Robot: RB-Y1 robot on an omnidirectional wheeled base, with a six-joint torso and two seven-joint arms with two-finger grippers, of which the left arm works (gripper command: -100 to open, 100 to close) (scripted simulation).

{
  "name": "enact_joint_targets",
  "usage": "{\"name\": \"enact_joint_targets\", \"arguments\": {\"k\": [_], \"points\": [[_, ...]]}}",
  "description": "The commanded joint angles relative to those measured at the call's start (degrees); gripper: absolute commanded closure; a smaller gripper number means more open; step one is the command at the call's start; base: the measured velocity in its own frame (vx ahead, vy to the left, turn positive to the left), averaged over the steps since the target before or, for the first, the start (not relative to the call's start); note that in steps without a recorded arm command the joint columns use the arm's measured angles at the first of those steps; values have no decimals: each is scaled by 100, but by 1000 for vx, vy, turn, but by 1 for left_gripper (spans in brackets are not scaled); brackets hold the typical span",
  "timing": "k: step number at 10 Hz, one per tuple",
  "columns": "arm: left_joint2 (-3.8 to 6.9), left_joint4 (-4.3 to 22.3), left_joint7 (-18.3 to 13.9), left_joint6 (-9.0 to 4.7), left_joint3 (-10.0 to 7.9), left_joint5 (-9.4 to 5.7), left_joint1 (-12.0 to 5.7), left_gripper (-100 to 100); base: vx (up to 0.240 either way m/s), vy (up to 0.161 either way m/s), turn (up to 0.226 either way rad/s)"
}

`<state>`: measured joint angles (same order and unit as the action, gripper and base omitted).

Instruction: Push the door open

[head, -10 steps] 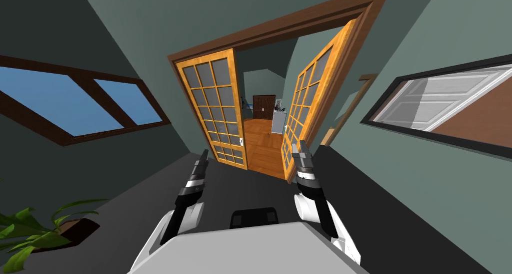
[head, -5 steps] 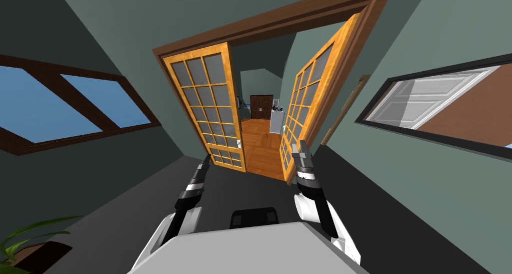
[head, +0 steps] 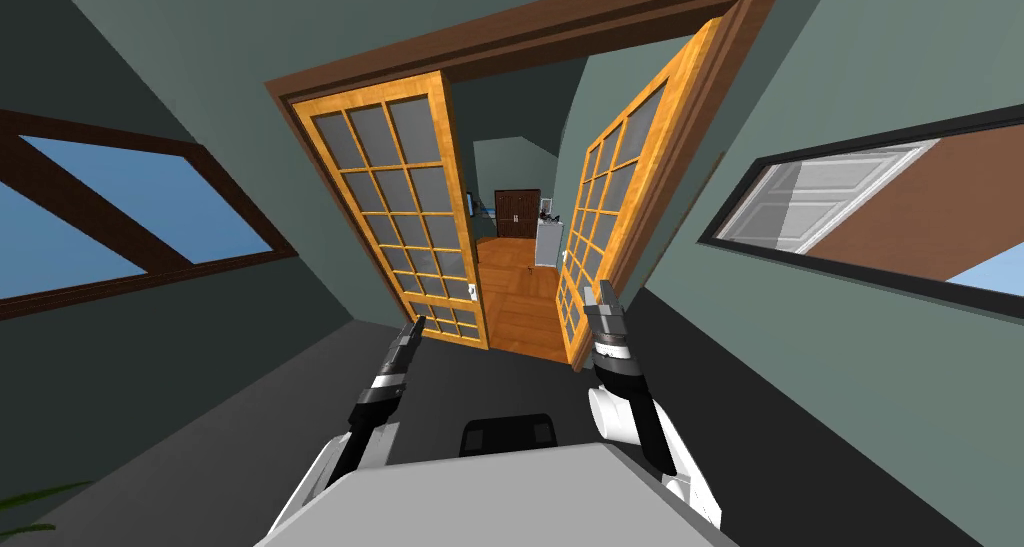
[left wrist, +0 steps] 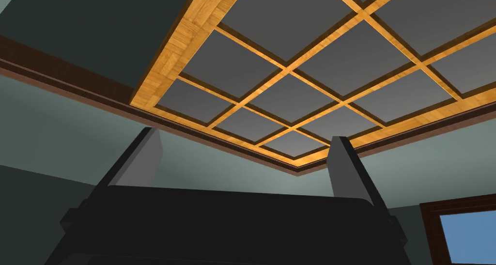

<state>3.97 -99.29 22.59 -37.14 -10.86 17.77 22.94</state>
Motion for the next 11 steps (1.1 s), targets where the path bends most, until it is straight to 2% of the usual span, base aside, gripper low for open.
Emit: {"name": "enact_joint_targets", "arguments": {"k": [1, 2, 3, 11], "points": [[19, 286, 236, -173, -107, 114, -52, -100, 101, 23, -89], [28, 461, 370, -256, -164, 187, -72, -100, 99, 13, -74], [28, 480, 370, -256, -164, 187, -72, -100, 62, 5, -21], [47, 1783, 1437, -917, -617, 765, -234, -100, 88, 20, -84]]}}
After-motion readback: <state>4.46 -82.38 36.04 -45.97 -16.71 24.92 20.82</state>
